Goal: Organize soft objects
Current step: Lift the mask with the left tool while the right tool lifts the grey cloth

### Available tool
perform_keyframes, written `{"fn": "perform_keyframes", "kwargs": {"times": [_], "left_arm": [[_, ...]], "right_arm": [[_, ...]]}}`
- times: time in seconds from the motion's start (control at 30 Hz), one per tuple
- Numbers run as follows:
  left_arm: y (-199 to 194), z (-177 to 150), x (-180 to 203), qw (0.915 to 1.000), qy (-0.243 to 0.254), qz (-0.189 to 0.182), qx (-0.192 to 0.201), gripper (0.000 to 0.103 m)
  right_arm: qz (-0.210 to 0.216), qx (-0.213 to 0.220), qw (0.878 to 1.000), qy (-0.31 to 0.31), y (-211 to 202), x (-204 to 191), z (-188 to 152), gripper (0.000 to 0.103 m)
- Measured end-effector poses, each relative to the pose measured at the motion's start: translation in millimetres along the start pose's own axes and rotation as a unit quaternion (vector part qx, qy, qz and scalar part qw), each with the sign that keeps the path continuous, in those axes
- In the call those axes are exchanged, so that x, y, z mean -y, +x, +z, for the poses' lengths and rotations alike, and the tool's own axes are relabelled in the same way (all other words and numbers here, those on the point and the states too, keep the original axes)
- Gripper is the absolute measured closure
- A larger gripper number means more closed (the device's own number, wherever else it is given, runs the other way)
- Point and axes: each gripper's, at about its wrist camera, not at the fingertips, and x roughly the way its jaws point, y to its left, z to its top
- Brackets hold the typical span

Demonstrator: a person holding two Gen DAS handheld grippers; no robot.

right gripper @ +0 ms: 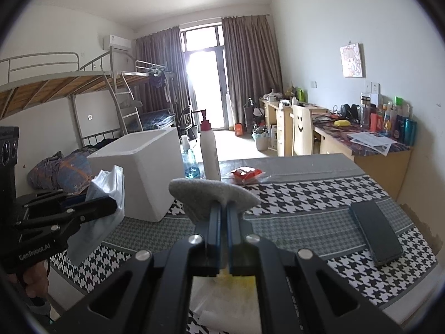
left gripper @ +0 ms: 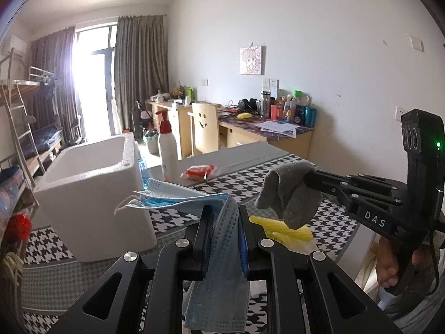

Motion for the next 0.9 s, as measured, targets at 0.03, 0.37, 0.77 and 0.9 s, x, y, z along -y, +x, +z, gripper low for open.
{"fn": "perform_keyframes", "kwargs": {"times": [0.03,0.37,0.77,0.9], "left_arm": [[0.6,2.6,-0.2,1.0000,0.001,0.001,0.001,0.085],[6.3,20.2,-4.0,0.9999,0.003,0.008,0.013,0.085],[9.2,38.3,-4.5,0.9994,0.012,0.019,0.027,0.085],[8.8,46.8,-8.4,0.9991,0.011,0.022,0.035,0.085]], "right_arm": [[-0.001,0.001,1.000,0.000,0.3,-0.3,1.3,0.097],[0.000,0.004,1.000,0.008,5.9,1.8,14.2,0.097],[0.000,0.016,1.000,-0.009,8.0,-5.1,30.1,0.097],[-0.002,0.020,1.000,-0.010,9.6,-5.1,36.8,0.097]]}}
